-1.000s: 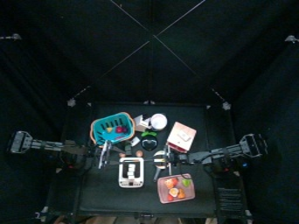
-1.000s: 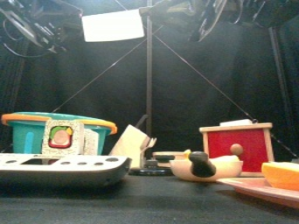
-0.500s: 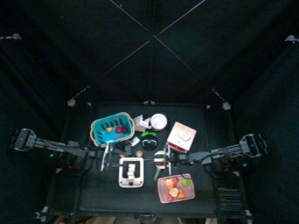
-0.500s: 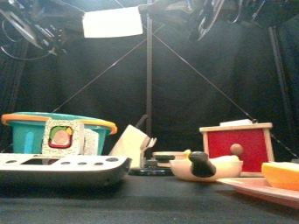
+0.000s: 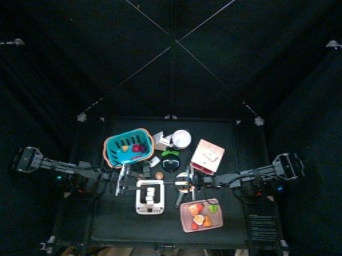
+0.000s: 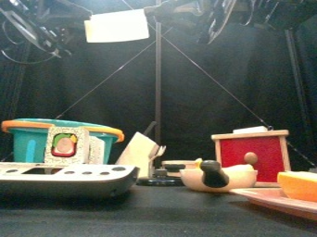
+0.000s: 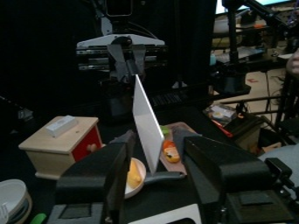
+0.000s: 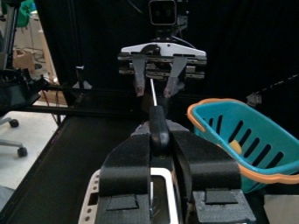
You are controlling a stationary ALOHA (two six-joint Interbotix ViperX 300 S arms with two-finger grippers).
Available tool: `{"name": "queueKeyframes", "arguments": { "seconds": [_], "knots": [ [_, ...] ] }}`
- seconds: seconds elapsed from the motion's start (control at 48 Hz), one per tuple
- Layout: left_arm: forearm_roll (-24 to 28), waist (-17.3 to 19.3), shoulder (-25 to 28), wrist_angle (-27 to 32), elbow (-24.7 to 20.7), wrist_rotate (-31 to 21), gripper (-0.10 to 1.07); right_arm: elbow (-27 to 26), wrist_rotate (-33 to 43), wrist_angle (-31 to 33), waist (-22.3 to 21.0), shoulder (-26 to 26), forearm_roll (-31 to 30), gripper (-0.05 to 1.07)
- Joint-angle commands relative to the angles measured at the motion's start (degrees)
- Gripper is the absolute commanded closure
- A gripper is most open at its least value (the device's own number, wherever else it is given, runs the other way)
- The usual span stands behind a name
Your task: Grab cleaver with other hand
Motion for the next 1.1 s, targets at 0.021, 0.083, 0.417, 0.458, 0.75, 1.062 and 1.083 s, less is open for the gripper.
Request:
{"name": "queueKeyframes", "arguments": {
  "seconds": [0.021, 0.083, 0.417, 0.458, 0.75, 1.062, 1.083],
  "knots": [
    [-0.2, -0.1, 0.1, -0.6, -0.8, 0.1, 0.29, -1.5, 0.0, -0.5, -0.2, -1.1, -0.1, 0.6],
    [-0.2, -0.1, 0.2, -0.6, -0.7, 0.1, 0.36, -1.5, 0.0, -0.5, -0.2, -1.1, -0.1, 0.6],
    [-2.1, 0.4, 0.3, -0.7, -0.2, 0.2, 0.59, -1.6, 0.2, -0.5, -0.2, 0.1, 1.0, 0.6],
    [-2.2, 0.4, 0.3, -0.7, -0.2, 0.2, 0.59, -1.6, 0.3, -0.5, -0.2, 0.4, 1.4, 0.6],
    [-2.3, 0.3, 0.3, -1.0, 0.8, 0.1, 0.59, -3.1, 0.2, 0.5, -0.2, 3.5, 7.8, 0.6],
    [-2.3, 0.7, 1.0, -1.0, 1.1, 0.0, 0.59, -6.6, 0.3, 7.7, -0.5, 4.4, 12.8, 0.6],
    [-2.4, 0.6, 1.1, -1.0, 1.1, 0.0, 0.59, -6.8, 0.3, 8.3, -0.5, 4.4, 13.4, 0.6]
  ]
}}
